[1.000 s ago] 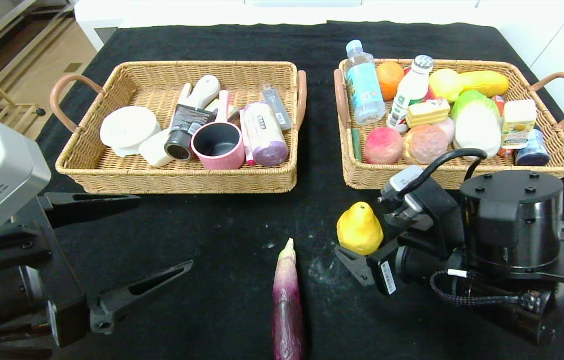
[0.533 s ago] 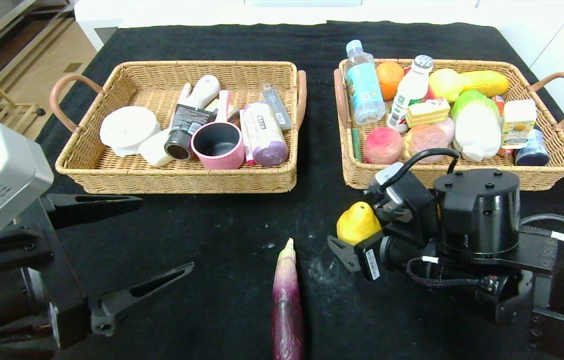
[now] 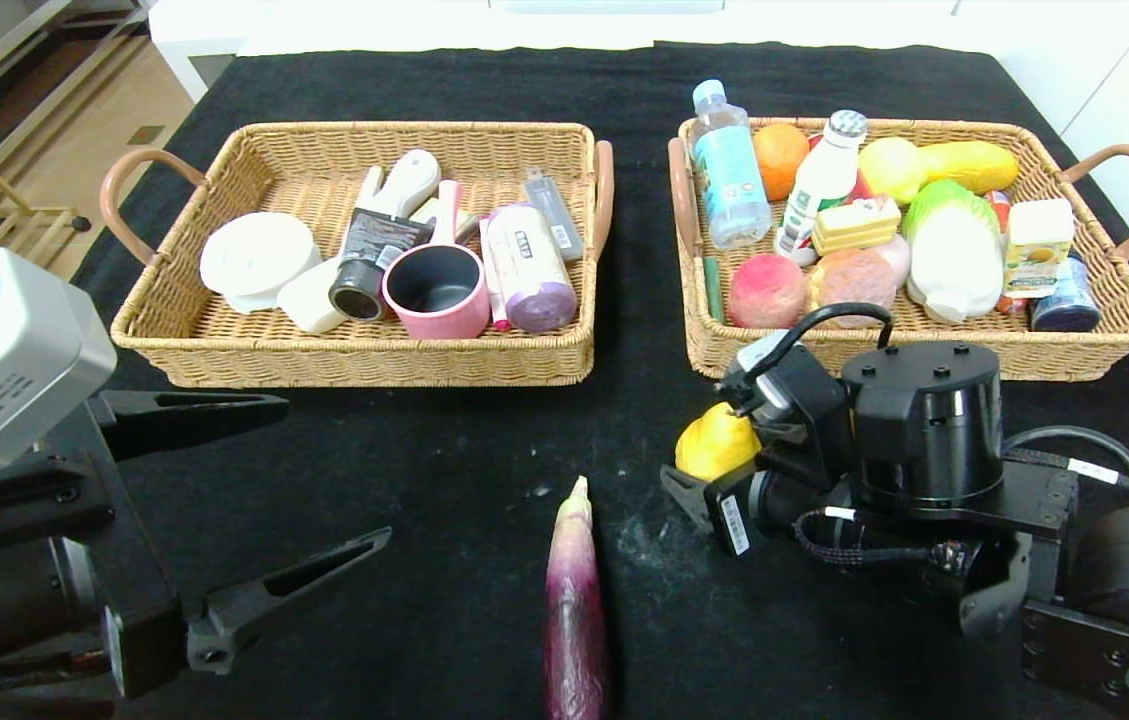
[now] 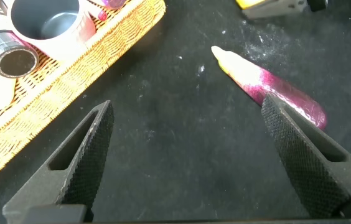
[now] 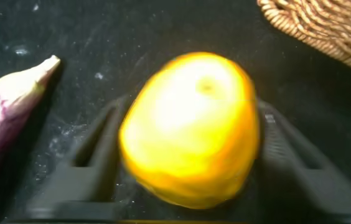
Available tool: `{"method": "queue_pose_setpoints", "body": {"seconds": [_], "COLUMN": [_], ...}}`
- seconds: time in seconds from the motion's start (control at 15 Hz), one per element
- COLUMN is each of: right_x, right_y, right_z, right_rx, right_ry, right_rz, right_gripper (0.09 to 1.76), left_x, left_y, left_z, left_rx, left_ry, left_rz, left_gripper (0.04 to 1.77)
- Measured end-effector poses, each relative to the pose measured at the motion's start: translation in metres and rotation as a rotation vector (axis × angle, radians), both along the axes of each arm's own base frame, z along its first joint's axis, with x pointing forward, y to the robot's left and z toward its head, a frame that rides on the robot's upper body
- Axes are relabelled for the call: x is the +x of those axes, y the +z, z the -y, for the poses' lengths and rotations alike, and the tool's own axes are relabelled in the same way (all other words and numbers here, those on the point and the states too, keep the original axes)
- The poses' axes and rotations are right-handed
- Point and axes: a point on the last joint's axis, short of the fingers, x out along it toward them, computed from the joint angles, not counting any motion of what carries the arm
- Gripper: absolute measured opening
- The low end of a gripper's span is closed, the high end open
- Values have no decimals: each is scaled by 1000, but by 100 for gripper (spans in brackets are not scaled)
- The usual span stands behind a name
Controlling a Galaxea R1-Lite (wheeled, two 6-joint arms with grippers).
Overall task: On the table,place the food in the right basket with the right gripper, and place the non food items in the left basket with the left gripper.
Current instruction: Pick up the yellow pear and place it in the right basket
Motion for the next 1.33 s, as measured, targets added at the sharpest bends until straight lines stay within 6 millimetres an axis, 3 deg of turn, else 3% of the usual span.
{"method": "queue_pose_setpoints", "body": {"seconds": [0.13, 0.8, 1.33], "right_x": [0, -4, -27], "right_y": [0, 5, 48], "right_z": [0, 3, 22], "right_rx": [0, 9, 79], "right_ry": [0, 6, 18], "right_rz": [-1, 7, 118], "right_gripper": [120, 118, 118], "left_x": [0, -1, -1], "left_y": [0, -2, -2], "left_z": [1, 2, 2], "left_rx": [1, 3, 4], "left_ry": [-6, -12, -11], "left_rz": [-2, -6, -8], "left_gripper": [172, 172, 172]}}
